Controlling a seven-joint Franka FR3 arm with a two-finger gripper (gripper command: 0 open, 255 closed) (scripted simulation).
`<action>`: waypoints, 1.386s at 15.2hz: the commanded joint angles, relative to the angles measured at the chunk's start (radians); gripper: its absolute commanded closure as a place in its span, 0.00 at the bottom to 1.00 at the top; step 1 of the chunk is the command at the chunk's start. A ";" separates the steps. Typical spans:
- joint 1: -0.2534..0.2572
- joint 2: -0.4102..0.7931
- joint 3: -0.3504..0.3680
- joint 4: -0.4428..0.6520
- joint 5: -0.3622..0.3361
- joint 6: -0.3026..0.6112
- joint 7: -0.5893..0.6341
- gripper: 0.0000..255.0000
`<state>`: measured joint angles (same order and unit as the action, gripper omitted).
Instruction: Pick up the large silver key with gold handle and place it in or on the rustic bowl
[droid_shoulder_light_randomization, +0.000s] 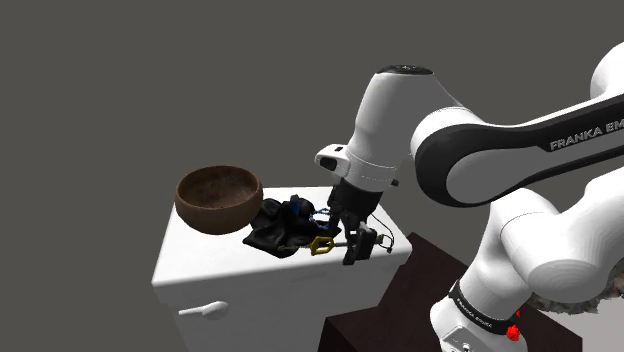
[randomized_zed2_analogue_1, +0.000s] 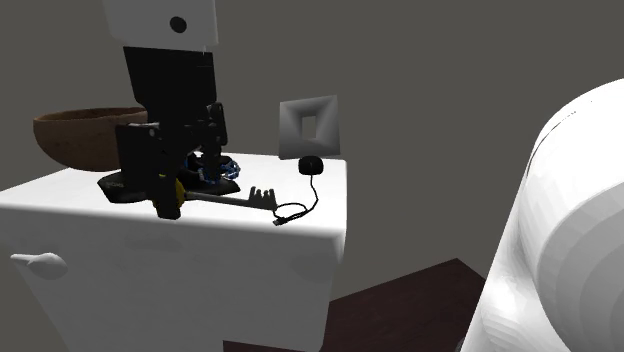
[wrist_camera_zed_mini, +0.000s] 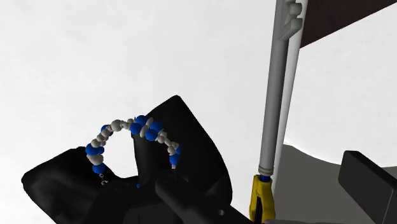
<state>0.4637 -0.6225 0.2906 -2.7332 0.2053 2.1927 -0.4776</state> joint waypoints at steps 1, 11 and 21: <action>0.000 0.000 0.000 0.000 0.000 0.000 0.000 1.00; 0.000 -0.007 -0.003 0.009 -0.002 -0.016 0.000 1.00; -0.006 -0.060 -0.026 0.112 -0.020 -0.172 0.002 1.00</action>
<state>0.4587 -0.6782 0.2670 -2.6302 0.1873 2.0346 -0.4749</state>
